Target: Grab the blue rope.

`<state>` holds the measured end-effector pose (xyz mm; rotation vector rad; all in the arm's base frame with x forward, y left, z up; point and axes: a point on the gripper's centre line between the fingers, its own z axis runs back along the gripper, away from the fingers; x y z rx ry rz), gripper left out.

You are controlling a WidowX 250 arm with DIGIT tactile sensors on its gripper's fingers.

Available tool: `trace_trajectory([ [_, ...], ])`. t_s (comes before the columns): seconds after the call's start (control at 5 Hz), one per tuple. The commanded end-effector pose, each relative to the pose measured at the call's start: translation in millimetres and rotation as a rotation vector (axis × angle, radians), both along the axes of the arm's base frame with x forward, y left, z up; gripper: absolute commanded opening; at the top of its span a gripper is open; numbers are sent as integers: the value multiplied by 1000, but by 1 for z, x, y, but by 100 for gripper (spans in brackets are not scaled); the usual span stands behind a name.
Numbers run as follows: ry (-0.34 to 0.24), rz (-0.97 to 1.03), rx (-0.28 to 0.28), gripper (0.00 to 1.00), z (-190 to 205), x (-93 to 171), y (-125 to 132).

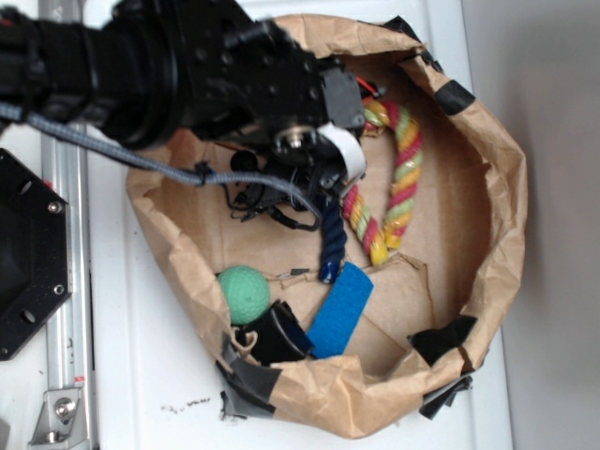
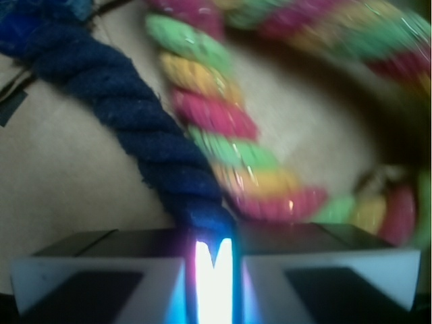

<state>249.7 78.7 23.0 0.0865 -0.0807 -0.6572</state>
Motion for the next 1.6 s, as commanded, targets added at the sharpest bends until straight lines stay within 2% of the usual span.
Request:
trace_trajectory([
  [0.0,-82,148,-34,0,40,-20,19],
  [0.2,-56,235,-46,0,60,-28,27],
  [0.4,-51,267,-70,0,69,-26,21],
  [0.8,6,183,-31,0,59,-24,-10],
  [1.0,23,167,-38,56,53,-23,-10],
  [1.2,7,110,-19,100,40,-24,-14],
  [1.4,99,3,-42,100,-1,-32,-6],
])
